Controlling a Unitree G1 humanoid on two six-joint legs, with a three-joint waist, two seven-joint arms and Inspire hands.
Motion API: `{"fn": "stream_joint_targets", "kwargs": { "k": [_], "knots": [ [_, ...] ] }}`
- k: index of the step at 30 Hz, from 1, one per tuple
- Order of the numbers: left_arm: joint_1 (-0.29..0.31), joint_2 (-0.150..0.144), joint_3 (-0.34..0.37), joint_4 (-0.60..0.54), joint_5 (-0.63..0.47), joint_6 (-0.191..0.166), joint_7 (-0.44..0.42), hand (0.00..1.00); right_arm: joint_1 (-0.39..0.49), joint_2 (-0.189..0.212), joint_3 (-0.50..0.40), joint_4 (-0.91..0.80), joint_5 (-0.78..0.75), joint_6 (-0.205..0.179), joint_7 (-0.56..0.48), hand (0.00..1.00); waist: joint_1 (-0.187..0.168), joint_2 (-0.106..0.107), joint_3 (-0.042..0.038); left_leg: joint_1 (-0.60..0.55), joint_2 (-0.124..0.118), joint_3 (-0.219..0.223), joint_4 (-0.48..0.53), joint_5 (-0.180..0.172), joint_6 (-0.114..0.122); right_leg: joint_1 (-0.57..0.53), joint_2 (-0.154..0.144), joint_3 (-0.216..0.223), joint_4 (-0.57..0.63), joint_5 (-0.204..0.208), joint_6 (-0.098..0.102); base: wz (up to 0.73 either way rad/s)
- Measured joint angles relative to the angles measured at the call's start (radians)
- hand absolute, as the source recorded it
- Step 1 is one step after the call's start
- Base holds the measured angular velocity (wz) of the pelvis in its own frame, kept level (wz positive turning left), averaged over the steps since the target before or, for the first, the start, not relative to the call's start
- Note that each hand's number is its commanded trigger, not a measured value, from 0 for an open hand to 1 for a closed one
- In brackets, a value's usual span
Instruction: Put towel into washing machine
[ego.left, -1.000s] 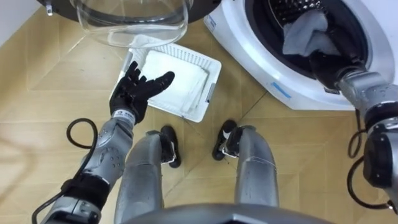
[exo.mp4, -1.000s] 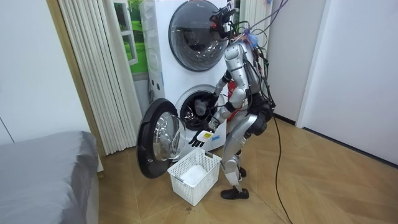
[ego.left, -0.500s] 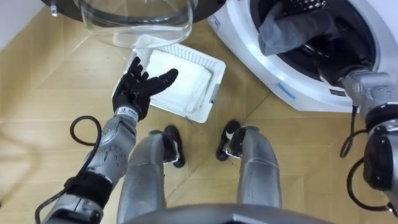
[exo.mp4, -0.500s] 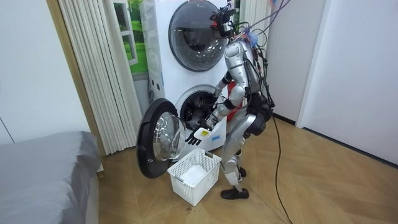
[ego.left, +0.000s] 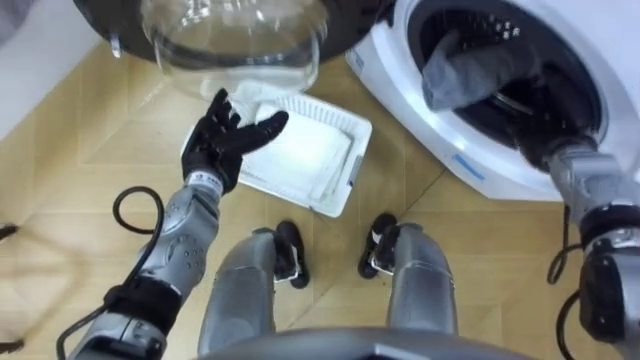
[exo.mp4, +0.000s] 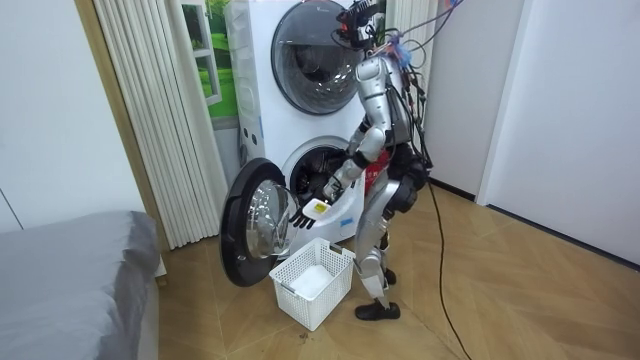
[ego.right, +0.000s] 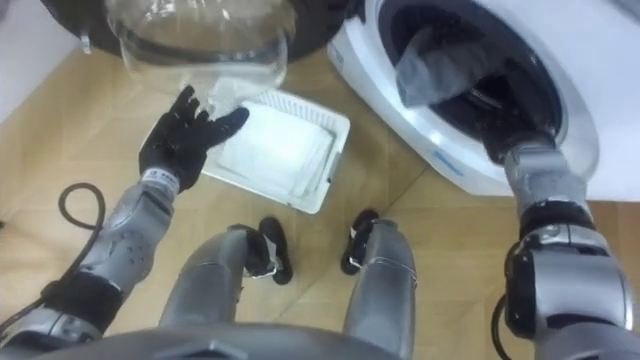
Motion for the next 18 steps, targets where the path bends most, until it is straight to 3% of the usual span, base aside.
{"fn": "stream_joint_targets", "kwargs": {
  "k": [4, 6, 11, 14, 18],
  "knots": [
    [0.036, 0.013, 0.034, 0.104, 0.089, 0.003, -0.022, 0.00, 0.102, 0.051, 0.000, -0.003, -0.112, -0.024, 0.068, 0.00, 0.004, 0.009, -0.0040, 0.099, 0.006, 0.001, -0.076, 0.009, -0.017, 0.105, 0.033, -0.010, -0.092, 0.017, 0.005, -0.10],
    [0.099, 0.014, 0.077, 0.142, 0.165, 0.005, -0.025, 0.00, 0.183, 0.054, 0.000, 0.026, -0.206, -0.050, 0.114, 0.00, 0.000, 0.026, -0.0143, 0.166, 0.007, 0.001, -0.140, 0.019, -0.031, 0.176, 0.057, -0.016, -0.168, 0.037, 0.010, -0.13],
    [0.210, 0.039, 0.156, 0.197, 0.281, 0.002, -0.024, 0.00, 0.350, 0.065, 0.034, 0.090, -0.495, -0.109, 0.170, 0.00, 0.001, 0.039, -0.0259, 0.290, 0.009, 0.006, -0.227, 0.034, -0.058, 0.298, 0.095, -0.015, -0.269, 0.049, 0.012, -0.11],
    [0.221, 0.043, 0.174, 0.289, 0.302, -0.005, -0.020, 0.00, 0.398, 0.081, 0.053, 0.159, -0.625, -0.113, 0.182, 0.00, 0.001, 0.048, -0.0314, 0.360, 0.012, 0.004, -0.275, 0.044, -0.074, 0.366, 0.119, -0.014, -0.327, 0.060, 0.006, -0.16],
    [0.255, 0.044, 0.212, 0.398, 0.355, -0.012, -0.034, 0.00, 0.465, 0.096, 0.058, 0.160, -0.747, -0.114, 0.220, 0.00, -0.001, 0.043, -0.0335, 0.483, 0.008, 0.008, -0.360, 0.060, -0.097, 0.449, 0.136, -0.002, -0.351, 0.060, 0.006, -0.19]
  ]
}}
